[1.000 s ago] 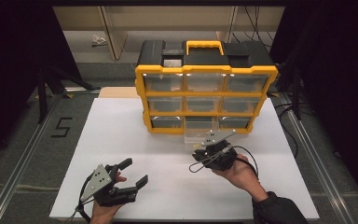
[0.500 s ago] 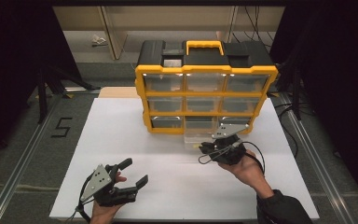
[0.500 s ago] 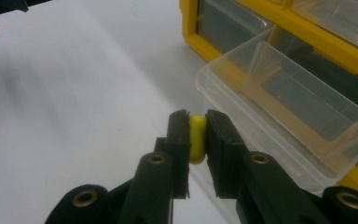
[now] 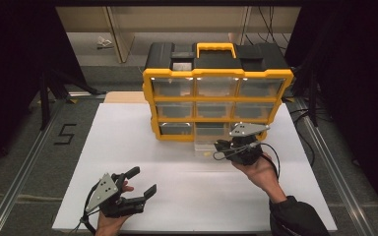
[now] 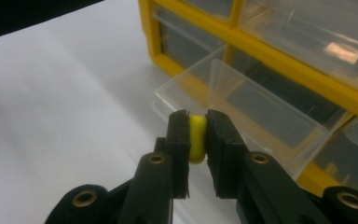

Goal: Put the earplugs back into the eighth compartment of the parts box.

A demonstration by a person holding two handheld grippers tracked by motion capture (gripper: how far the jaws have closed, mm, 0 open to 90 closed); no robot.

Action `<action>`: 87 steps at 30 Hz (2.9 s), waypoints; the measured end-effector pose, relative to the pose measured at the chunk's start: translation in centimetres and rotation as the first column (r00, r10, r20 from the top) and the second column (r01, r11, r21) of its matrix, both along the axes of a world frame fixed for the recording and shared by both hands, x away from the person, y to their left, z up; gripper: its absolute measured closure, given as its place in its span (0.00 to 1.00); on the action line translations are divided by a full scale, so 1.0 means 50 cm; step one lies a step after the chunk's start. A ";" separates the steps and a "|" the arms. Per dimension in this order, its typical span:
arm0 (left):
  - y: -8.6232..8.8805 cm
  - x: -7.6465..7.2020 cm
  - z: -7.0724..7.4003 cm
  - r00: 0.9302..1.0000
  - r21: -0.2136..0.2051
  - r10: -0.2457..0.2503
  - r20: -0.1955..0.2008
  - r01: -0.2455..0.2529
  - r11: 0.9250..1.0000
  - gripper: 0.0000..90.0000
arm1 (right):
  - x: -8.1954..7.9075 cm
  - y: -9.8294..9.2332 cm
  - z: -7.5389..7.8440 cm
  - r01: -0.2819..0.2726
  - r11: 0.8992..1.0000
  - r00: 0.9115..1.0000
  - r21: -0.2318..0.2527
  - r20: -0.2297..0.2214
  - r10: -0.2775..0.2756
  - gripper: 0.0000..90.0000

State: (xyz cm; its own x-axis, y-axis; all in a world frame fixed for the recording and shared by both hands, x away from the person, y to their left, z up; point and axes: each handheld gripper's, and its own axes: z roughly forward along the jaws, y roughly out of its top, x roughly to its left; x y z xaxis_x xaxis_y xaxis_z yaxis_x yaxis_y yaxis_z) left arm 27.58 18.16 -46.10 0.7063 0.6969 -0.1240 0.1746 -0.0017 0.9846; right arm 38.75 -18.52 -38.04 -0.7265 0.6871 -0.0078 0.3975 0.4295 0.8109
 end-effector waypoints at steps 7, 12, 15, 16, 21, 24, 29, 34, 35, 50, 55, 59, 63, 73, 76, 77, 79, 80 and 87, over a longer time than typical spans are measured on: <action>0.000 0.000 0.000 1.000 0.002 0.001 0.000 -0.001 1.000 0.20 | 0.020 -0.001 0.013 0.033 0.999 0.999 0.041 0.017 -0.033 0.89; 0.001 0.000 0.000 1.000 0.001 0.001 0.000 -0.001 1.000 0.20 | 0.030 -0.003 0.010 0.055 0.997 0.998 0.053 0.021 -0.056 0.89; 0.000 0.000 0.000 1.000 0.002 0.001 0.000 -0.001 1.000 0.20 | 0.034 -0.006 0.005 0.064 0.997 0.998 0.053 0.017 -0.065 0.89; 0.000 0.000 0.000 1.000 0.003 0.001 0.000 -0.001 1.000 0.20 | 0.037 -0.009 0.002 0.069 0.996 0.997 0.054 0.018 -0.071 0.89; 0.000 0.000 -0.001 1.000 0.003 0.001 -0.001 -0.001 1.000 0.20 | 0.052 -0.024 -0.008 0.101 0.992 0.995 0.074 0.002 -0.101 0.89; 0.000 0.000 0.000 1.000 0.003 0.001 -0.002 -0.001 1.000 0.20 | 0.058 -0.028 -0.016 0.110 0.990 0.994 0.084 -0.014 -0.109 0.88; 0.001 0.000 0.000 1.000 0.002 0.002 -0.001 -0.002 1.000 0.20 | 0.065 -0.023 -0.032 0.115 0.990 0.993 0.081 -0.034 -0.112 0.87; 0.001 0.000 0.000 1.000 0.003 0.002 -0.002 -0.002 1.000 0.20 | 0.066 -0.020 -0.036 0.108 0.990 0.994 0.094 -0.044 -0.104 0.75; 0.001 -0.001 0.000 1.000 0.003 0.002 -0.001 -0.002 1.000 0.20 | 0.066 -0.020 -0.036 0.108 0.989 0.994 0.098 -0.046 -0.104 0.73; 0.001 -0.001 0.000 1.000 0.004 0.003 0.000 -0.003 1.000 0.20 | 0.043 -0.006 -0.010 0.066 0.988 0.998 0.140 -0.028 -0.063 0.48; 0.001 -0.001 0.000 1.000 0.005 0.003 0.000 -0.003 1.000 0.20 | 0.032 0.001 -0.004 0.050 0.987 0.999 0.150 -0.017 -0.048 0.45; 0.002 -0.001 0.000 1.000 0.004 0.003 0.000 -0.003 1.000 0.20 | 0.018 0.010 -0.001 0.028 0.988 1.000 0.155 -0.011 -0.026 0.44; 0.002 -0.001 0.000 1.000 0.004 0.003 0.000 -0.003 1.000 0.20 | 0.004 0.018 0.000 0.006 0.988 1.000 0.153 -0.004 -0.005 0.43; 0.002 -0.001 0.000 1.000 0.002 0.003 0.000 -0.003 1.000 0.20 | -0.015 0.019 -0.004 -0.012 0.984 1.000 0.177 0.003 0.012 0.40; 0.003 -0.002 0.000 1.000 0.002 0.002 0.001 -0.002 1.000 0.20 | -0.022 0.020 -0.005 -0.014 0.982 1.000 0.189 0.012 0.012 0.38; 0.003 -0.002 0.000 1.000 0.001 0.001 0.000 -0.001 1.000 0.20 | -0.025 0.019 -0.005 -0.016 0.981 1.000 0.196 0.015 0.013 0.38; 0.003 -0.002 0.000 1.000 0.001 0.001 0.000 -0.001 1.000 0.20 | -0.032 0.019 -0.007 -0.018 0.978 1.000 0.209 0.020 0.014 0.38; 0.003 -0.002 0.001 1.000 0.002 0.001 0.001 -0.001 1.000 0.20 | -0.035 0.019 -0.008 -0.021 0.976 1.000 0.218 0.023 0.016 0.38; 0.003 -0.002 0.001 1.000 0.001 -0.002 -0.001 0.002 1.000 0.20 | -0.064 0.020 -0.020 -0.049 0.965 0.998 0.257 0.051 0.038 0.37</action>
State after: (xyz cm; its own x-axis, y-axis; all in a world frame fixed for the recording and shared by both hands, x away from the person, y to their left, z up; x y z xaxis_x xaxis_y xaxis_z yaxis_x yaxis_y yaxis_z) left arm 27.49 18.30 -46.08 0.7077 0.6956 -0.1236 0.1752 -0.0033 0.9845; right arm 35.56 -17.51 -39.03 -0.7587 0.6379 0.1319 0.3436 0.2199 0.9130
